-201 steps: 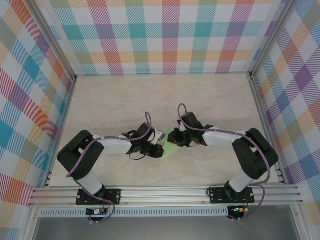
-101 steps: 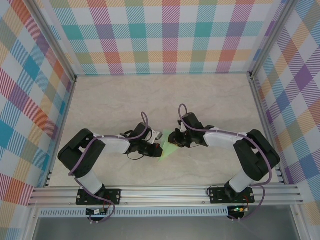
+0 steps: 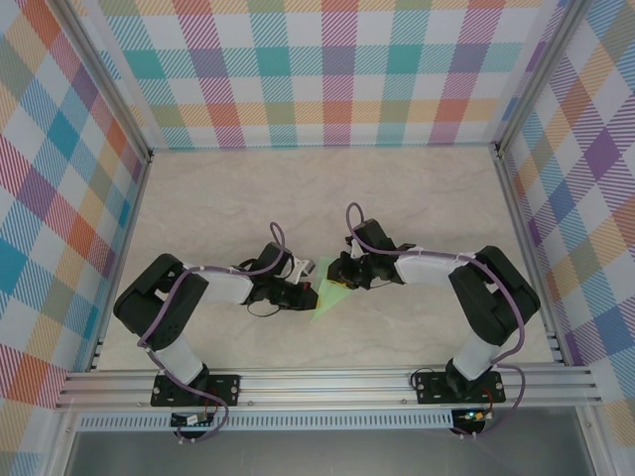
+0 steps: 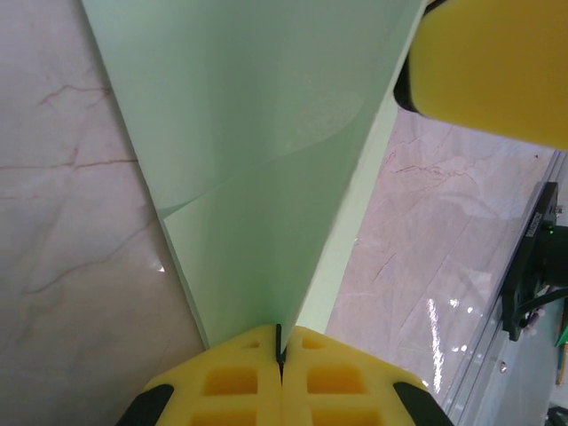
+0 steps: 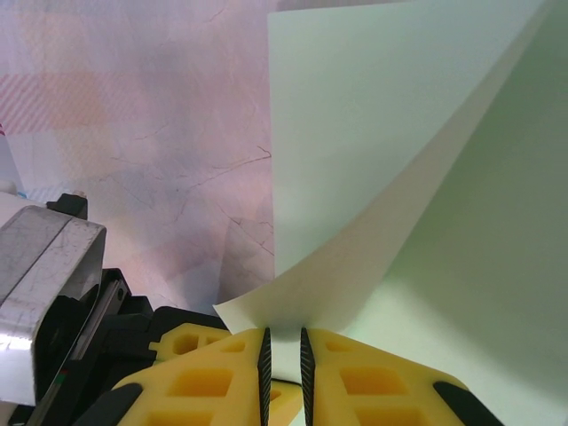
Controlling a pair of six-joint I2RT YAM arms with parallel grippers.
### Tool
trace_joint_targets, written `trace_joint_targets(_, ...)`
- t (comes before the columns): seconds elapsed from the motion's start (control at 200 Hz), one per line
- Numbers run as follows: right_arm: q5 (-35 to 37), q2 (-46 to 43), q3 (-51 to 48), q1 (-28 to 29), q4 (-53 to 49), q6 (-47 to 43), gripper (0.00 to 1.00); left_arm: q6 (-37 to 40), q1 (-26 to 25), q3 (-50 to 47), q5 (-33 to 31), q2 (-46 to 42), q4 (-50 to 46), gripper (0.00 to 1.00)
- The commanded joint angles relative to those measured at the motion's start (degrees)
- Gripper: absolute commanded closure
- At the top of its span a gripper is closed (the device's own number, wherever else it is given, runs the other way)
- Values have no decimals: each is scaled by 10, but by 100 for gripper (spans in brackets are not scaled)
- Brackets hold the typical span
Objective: Fold a paper plane with a square sheet of paper (pick it up from the middle)
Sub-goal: Fourth fold the wing at the center of the table.
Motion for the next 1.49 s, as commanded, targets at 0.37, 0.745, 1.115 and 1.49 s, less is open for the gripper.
trace_joint_targets(0.37,-47,61,56,5,7,-19,81,-31,26,-27,4,20,17,98)
trace_joint_targets(0.745,-48,82,63,5,7,-20,82,-35,26,-24,-18,-20,0,80)
trace_joint_targets(1.115,-53,82,63,5,8,-22,82,-50,26,-12,-25,-19,6,84)
trace_joint_targets(1.49,-14,43,61,2,-24,-32,81,-71,26,-45,-49,-27,16,100)
